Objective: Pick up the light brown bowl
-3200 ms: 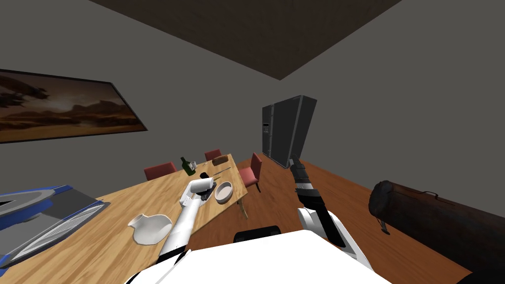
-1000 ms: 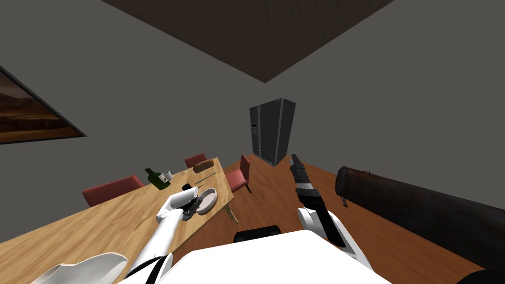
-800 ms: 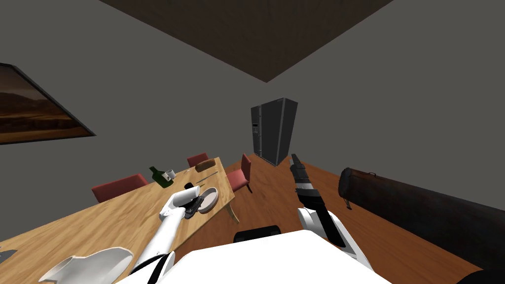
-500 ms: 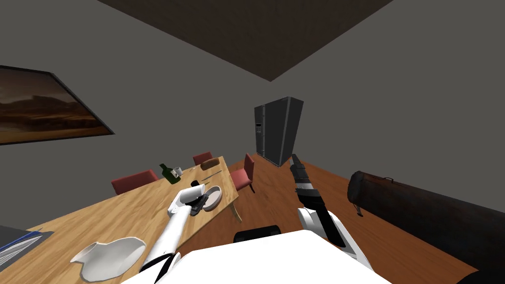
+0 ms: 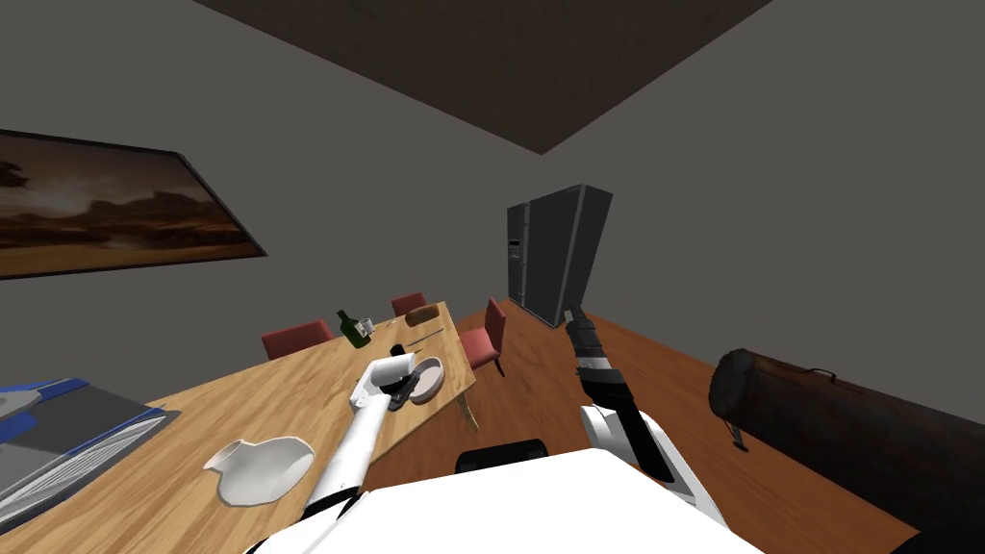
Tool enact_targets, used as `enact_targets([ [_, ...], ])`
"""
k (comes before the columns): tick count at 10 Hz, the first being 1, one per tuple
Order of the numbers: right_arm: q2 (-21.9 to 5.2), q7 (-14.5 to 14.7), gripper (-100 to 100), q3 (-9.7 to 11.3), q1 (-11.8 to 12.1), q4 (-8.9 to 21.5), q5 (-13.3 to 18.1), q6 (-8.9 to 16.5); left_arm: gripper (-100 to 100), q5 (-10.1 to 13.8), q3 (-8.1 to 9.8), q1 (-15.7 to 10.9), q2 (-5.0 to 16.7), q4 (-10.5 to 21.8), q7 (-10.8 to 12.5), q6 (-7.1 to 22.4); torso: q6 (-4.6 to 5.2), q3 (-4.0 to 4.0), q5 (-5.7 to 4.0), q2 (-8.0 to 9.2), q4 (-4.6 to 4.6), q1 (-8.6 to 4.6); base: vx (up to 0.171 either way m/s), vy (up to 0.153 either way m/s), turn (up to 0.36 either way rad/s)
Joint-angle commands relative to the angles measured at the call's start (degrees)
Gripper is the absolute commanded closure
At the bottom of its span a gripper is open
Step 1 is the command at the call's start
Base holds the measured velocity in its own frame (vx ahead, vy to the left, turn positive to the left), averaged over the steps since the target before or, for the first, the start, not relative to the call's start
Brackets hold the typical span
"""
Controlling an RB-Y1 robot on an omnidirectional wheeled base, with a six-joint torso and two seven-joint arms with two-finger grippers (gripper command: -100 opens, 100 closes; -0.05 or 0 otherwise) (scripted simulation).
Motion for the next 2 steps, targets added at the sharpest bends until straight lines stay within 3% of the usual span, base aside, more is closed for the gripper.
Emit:
enact_targets([
  [1, 0.00, 0.00, 0, 0.00, 0.00, 0.00, 0.00, 0.00, 100, 0.00, 0.00, 0.00, 0.00, 0.00, 0.00, 0.00, 0.00, 0.00, 0.00, 0.00, 0.00, 0.00, 0.011, 0.020, 0.014],
  [2, 0.00, 0.00, 0, 0.01, -0.01, 0.00, 0.00, 0.00, 0, -0.08, -0.10, -0.09, -0.10, -0.11, 0.12, 0.20, 0.00, 0.02, -0.01, 0.05, 0.00, -0.08, 0.000, 0.000, 0.000],
])
